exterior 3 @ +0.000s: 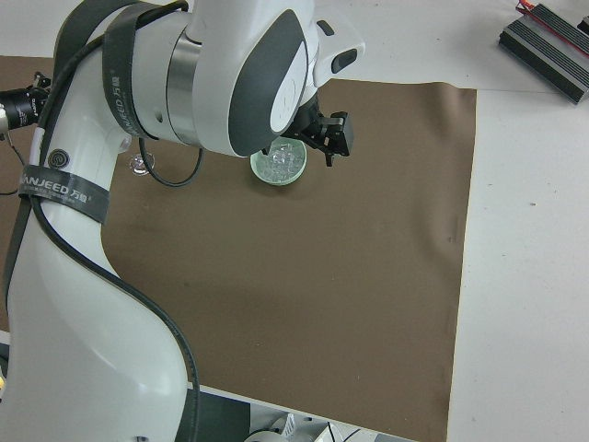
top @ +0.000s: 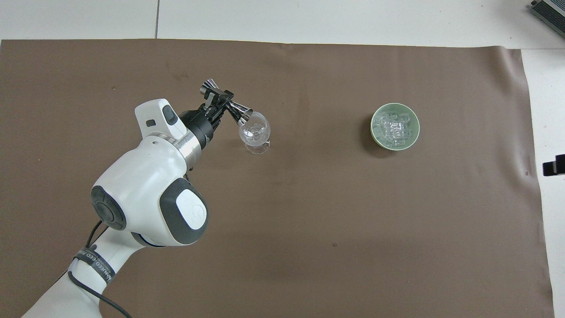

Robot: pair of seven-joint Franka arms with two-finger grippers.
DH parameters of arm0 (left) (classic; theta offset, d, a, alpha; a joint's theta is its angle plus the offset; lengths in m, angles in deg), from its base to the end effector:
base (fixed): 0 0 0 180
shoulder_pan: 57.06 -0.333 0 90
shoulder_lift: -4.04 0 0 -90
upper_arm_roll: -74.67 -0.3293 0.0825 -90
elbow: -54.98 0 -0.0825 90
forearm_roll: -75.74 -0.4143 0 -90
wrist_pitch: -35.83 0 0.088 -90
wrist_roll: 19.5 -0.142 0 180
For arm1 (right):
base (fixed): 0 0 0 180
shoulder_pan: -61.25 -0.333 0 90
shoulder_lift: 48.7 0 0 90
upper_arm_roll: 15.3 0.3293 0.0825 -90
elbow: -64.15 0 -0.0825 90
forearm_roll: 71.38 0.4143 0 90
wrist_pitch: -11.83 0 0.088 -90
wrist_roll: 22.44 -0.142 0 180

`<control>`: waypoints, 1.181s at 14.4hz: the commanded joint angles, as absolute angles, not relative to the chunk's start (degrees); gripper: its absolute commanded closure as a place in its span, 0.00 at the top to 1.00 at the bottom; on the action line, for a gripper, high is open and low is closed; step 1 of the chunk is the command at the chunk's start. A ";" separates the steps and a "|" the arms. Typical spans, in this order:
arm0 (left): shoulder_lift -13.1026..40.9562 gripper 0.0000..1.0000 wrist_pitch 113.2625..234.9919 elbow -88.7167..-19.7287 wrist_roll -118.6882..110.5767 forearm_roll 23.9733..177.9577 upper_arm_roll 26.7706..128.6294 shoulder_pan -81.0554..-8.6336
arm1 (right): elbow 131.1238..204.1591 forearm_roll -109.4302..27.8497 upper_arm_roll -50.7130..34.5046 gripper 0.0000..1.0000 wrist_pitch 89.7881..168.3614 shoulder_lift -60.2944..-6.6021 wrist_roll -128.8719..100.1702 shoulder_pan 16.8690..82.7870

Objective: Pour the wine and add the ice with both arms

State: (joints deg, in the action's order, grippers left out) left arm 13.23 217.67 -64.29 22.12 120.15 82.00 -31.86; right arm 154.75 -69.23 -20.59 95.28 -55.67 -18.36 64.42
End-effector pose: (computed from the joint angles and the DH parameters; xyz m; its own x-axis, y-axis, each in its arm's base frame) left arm 0.5924 -0.2977 0.4166 0.5558 0.8299 0.0486 0.4800 -0.3682 0.7963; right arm 0.5268 -0.0759 0.6554 0.9974 -0.0715 -0.0001 -0.0714 -0.9963 -0.0486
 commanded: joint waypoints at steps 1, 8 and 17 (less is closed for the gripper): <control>11.43 0.00 217.33 -65.96 21.11 119.42 81.26 -31.40 | 155.47 -69.97 -20.40 1.00 94.80 -56.79 -18.04 64.77; 10.72 0.00 217.33 -66.75 20.76 119.42 81.35 -31.13 | 159.58 -69.97 -20.23 1.00 98.20 -58.98 -18.39 64.16; 10.46 0.00 217.32 -67.10 20.76 119.42 81.35 -30.78 | 170.76 -69.36 -16.01 1.00 115.08 -55.84 -24.02 61.87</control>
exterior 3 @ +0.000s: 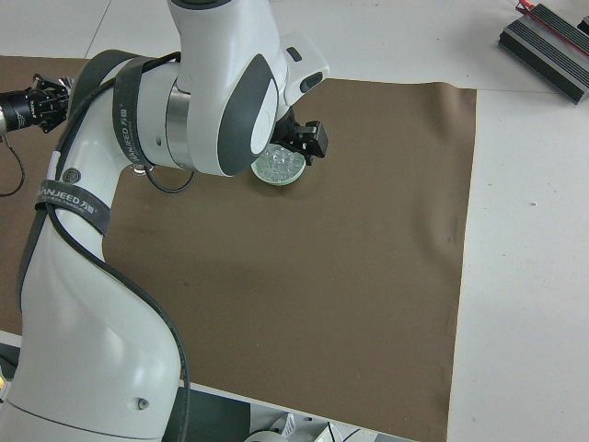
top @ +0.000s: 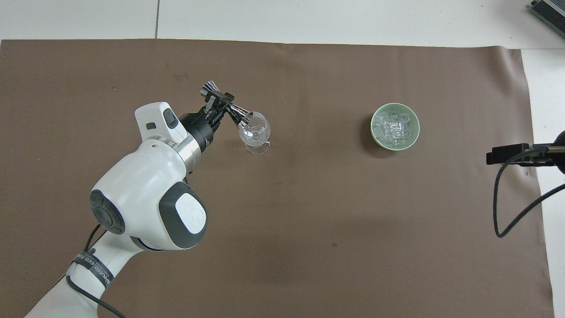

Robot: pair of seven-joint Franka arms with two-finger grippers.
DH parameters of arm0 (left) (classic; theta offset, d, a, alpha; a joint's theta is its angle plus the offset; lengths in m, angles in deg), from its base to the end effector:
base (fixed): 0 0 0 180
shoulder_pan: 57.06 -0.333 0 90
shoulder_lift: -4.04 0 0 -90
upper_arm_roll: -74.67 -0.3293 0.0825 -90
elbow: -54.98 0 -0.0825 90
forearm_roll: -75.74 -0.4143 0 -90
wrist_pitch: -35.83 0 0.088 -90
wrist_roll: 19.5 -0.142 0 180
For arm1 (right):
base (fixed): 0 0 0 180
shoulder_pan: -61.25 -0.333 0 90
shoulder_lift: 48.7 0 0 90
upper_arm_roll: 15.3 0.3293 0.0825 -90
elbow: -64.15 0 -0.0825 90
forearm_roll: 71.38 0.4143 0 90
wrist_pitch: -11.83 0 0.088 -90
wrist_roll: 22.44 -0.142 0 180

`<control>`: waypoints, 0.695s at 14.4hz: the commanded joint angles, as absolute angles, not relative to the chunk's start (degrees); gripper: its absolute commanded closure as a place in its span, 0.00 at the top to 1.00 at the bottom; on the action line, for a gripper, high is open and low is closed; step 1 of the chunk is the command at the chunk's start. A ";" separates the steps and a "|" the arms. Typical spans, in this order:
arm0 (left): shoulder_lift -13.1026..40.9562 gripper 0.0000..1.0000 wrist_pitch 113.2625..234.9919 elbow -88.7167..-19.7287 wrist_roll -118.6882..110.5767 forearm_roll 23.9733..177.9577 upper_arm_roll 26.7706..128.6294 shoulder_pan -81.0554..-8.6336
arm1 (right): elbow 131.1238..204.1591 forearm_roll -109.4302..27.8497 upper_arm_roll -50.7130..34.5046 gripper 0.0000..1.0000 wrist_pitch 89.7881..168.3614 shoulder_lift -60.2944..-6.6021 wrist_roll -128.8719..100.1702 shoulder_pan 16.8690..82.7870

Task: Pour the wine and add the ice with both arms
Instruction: 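Hold the cup tilted while the right gripper reaches into the bowl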

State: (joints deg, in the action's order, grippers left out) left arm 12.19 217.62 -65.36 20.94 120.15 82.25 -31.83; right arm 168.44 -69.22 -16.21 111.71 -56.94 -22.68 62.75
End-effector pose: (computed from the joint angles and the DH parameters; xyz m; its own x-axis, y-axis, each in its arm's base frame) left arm 0.5859 -0.2978 0.4186 0.5703 0.8188 0.0663 0.4665 -0.3892 0.7943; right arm 0.5521 -0.0190 0.5734 0.9964 -0.0526 0.0665 -0.0500 -0.9979 -0.0400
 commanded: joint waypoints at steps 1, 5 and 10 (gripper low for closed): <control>10.46 0.00 217.24 -67.19 20.76 119.42 81.35 -30.78 | 170.94 -69.36 -16.01 1.00 117.10 -53.99 -24.11 61.43; 10.37 0.00 217.24 -67.19 20.76 119.42 81.35 -30.78 | 170.94 -69.36 -16.01 1.00 125.71 -46.09 -24.89 59.50; 10.46 0.00 217.24 -67.19 20.76 119.42 81.35 -30.78 | 171.47 -69.97 -16.01 1.00 137.04 -38.43 -24.46 56.87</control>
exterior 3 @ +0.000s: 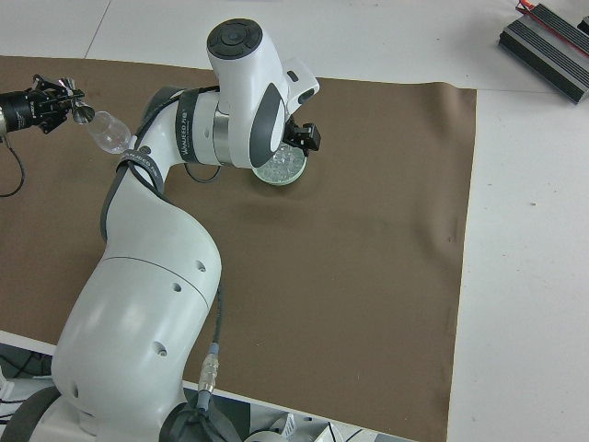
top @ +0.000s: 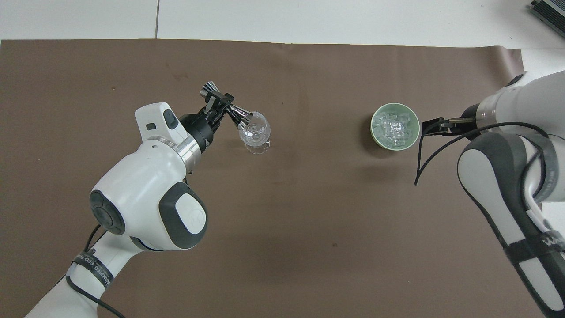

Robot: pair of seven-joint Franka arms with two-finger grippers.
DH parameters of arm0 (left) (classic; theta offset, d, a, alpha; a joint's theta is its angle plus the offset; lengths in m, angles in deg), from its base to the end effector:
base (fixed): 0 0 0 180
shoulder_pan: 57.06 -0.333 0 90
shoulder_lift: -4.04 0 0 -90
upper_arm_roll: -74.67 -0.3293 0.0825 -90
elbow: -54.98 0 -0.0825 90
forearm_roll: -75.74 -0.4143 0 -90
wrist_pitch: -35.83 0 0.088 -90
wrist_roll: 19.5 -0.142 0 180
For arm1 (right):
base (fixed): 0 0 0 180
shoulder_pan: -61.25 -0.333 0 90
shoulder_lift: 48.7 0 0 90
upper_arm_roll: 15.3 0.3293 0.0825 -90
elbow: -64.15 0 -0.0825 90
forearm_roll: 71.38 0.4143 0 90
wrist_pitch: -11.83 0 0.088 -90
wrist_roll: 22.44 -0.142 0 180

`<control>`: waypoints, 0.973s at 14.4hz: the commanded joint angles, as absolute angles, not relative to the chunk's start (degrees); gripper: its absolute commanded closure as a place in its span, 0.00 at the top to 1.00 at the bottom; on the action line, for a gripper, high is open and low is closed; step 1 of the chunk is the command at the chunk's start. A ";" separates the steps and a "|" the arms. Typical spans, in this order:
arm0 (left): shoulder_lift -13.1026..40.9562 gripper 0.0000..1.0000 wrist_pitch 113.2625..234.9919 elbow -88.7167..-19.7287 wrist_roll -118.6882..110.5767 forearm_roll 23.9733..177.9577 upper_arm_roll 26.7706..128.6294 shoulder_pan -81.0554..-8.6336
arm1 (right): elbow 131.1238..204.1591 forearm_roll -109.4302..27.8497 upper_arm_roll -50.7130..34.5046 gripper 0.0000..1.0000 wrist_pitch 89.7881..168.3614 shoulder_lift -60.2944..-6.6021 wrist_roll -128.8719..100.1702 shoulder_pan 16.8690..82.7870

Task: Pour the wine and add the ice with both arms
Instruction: 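Hold the cup tilted while the right gripper reaches into the bowl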

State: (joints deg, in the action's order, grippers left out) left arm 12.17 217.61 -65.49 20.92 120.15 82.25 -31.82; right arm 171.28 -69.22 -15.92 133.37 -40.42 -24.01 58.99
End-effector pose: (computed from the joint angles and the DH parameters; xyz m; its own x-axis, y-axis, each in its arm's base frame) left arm 0.5853 -0.2977 0.4176 0.5708 0.8184 0.0664 0.4676 -0.3905 0.7930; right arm 0.6410 0.0214 0.4120 0.9942 -0.0184 0.1056 -0.0147 -0.9993 -0.0354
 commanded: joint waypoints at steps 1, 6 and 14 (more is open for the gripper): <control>10.46 0.00 217.24 -67.19 20.76 119.42 81.27 -30.78 | 171.38 -70.15 -16.01 1.00 138.99 -37.29 -24.46 56.60; 10.46 0.00 217.24 -67.19 20.76 119.42 81.35 -30.78 | 171.12 -70.41 -16.10 1.00 145.50 -31.75 -24.63 55.36; 10.46 0.00 217.33 -67.10 20.32 119.42 81.35 -30.78 | 171.38 -70.59 -16.01 0.91 148.06 -29.81 -30.52 55.10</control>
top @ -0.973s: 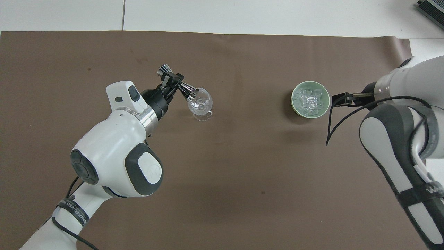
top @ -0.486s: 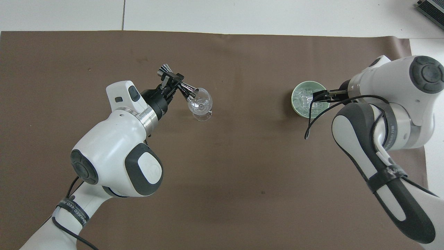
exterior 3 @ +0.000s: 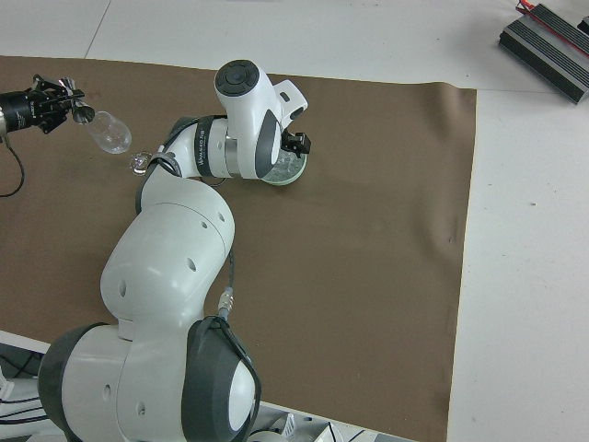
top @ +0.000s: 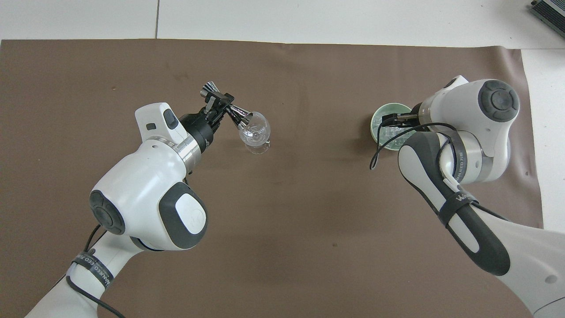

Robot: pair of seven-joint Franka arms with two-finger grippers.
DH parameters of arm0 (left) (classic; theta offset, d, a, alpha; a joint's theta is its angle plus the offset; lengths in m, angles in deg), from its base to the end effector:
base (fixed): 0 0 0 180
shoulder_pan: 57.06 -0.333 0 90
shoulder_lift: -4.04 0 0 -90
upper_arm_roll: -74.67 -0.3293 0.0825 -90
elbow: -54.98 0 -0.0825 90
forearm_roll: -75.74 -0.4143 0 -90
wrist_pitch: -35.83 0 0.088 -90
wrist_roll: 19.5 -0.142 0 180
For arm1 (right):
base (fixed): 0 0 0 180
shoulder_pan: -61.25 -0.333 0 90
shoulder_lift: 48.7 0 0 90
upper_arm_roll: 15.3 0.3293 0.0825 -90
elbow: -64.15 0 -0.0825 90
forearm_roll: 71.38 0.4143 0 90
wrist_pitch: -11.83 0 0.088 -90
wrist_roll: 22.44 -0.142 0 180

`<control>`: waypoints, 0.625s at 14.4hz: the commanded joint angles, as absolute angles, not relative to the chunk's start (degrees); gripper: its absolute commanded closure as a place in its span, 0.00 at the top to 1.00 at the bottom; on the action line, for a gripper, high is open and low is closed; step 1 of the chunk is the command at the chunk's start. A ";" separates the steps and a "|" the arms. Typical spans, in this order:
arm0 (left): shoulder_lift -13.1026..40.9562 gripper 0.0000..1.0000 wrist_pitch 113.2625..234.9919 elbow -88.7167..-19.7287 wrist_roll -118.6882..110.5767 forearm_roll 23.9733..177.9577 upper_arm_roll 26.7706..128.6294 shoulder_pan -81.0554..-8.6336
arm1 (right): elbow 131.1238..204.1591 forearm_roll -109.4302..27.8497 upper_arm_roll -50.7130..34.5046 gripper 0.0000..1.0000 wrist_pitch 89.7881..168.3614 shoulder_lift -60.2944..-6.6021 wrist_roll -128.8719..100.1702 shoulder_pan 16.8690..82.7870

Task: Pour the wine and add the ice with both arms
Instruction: 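Hold the cup tilted while the right gripper reaches into the bowl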

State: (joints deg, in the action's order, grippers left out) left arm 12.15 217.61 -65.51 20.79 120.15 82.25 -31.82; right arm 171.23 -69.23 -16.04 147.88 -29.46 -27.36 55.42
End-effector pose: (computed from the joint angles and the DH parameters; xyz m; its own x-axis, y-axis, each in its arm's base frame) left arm 0.5852 -0.2976 0.4177 0.5719 0.8175 0.0683 0.4663 -0.3924 0.7929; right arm 0.6770 0.0620 0.3128 0.9859 -0.0238 0.1659 -0.0174 -0.9990 -0.0404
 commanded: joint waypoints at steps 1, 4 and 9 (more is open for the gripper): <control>10.46 0.00 217.33 -67.10 20.32 119.42 81.35 -30.78 | 171.38 -70.50 -16.01 0.87 148.06 -29.81 -30.61 55.01; 10.28 0.00 217.15 -67.02 20.32 119.42 81.35 -30.78 | 171.38 -70.50 -16.01 0.80 147.97 -29.81 -33.06 53.97; 7.65 0.00 209.43 -66.05 21.19 119.69 81.00 -32.62 | 171.38 -70.50 -16.10 0.65 147.97 -29.72 -34.39 53.61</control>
State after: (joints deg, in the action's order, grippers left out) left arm 10.57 213.90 -65.38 20.58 120.15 81.82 -31.90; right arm 171.20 -69.24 -15.94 147.88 -29.46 -32.86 53.57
